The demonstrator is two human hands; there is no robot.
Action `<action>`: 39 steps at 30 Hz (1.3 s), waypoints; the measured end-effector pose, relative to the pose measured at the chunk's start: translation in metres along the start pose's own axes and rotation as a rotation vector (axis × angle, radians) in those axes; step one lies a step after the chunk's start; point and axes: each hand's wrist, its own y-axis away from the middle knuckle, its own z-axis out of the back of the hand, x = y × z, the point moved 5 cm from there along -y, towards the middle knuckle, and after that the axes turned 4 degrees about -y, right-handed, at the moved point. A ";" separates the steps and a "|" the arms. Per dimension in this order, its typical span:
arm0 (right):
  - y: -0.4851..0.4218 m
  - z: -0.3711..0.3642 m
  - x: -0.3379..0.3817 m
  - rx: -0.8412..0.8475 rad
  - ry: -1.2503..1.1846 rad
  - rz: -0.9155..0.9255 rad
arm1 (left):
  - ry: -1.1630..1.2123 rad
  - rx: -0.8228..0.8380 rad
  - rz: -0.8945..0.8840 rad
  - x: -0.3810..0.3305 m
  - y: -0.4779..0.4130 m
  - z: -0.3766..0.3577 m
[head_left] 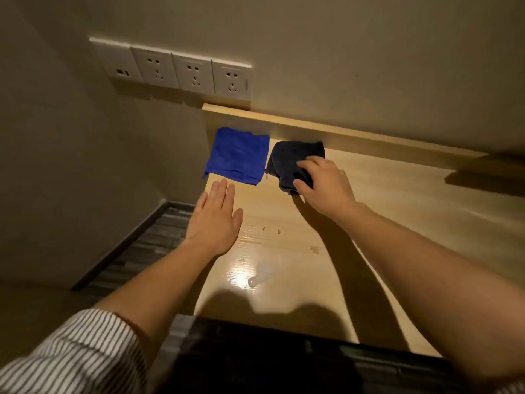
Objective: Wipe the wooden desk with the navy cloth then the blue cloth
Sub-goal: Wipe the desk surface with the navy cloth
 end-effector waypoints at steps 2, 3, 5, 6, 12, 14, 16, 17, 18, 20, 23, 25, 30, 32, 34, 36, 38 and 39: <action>-0.022 -0.011 -0.007 0.023 0.022 0.062 | -0.014 -0.042 0.011 0.002 -0.002 -0.002; -0.034 -0.019 -0.012 0.049 0.040 0.085 | -0.028 -0.053 0.011 0.003 -0.002 -0.005; -0.057 -0.033 -0.014 0.124 0.065 0.144 | -0.054 -0.070 0.000 0.005 -0.001 -0.007; -0.064 -0.040 -0.015 0.154 0.088 0.177 | -0.059 -0.073 -0.005 0.005 -0.002 -0.008; -0.069 -0.065 -0.031 0.187 0.169 0.204 | -0.091 -0.092 0.006 0.008 -0.005 -0.014; -0.063 -0.068 -0.033 0.177 0.175 0.154 | -0.089 -0.098 0.008 0.009 -0.006 -0.014; -0.053 -0.069 -0.032 0.159 0.171 0.107 | -0.084 -0.099 0.015 0.008 -0.005 -0.013; -0.047 -0.071 -0.031 0.151 0.167 0.093 | -0.083 -0.096 0.014 0.007 -0.005 -0.012; -0.039 -0.072 -0.029 0.152 0.165 0.083 | -0.074 -0.092 0.012 0.007 -0.005 -0.011; -0.022 -0.076 -0.025 0.142 0.163 0.081 | -0.038 -0.093 0.005 0.005 -0.004 -0.009; 0.005 -0.082 -0.011 0.133 0.146 0.072 | 0.055 -0.106 -0.007 0.004 -0.003 -0.005; 0.024 -0.087 0.002 0.129 0.144 0.066 | 0.168 -0.121 -0.005 0.005 -0.001 -0.001; 0.058 -0.107 0.060 0.164 0.113 0.101 | 0.440 -0.130 0.018 0.012 0.006 0.007; 0.062 -0.118 0.089 0.181 0.089 0.128 | 0.544 -0.107 0.013 0.014 0.009 0.010; 0.060 -0.128 0.114 0.202 0.086 0.151 | 0.662 -0.106 0.014 0.018 0.010 0.013; 0.055 -0.131 0.130 0.241 0.044 0.174 | 0.778 -0.093 0.031 0.023 0.008 0.016; 0.052 -0.121 0.129 0.271 -0.115 0.172 | 0.820 -0.102 0.042 0.026 0.006 0.019; 0.054 -0.111 0.121 0.245 -0.190 0.158 | 0.760 -0.142 0.039 0.027 0.006 0.022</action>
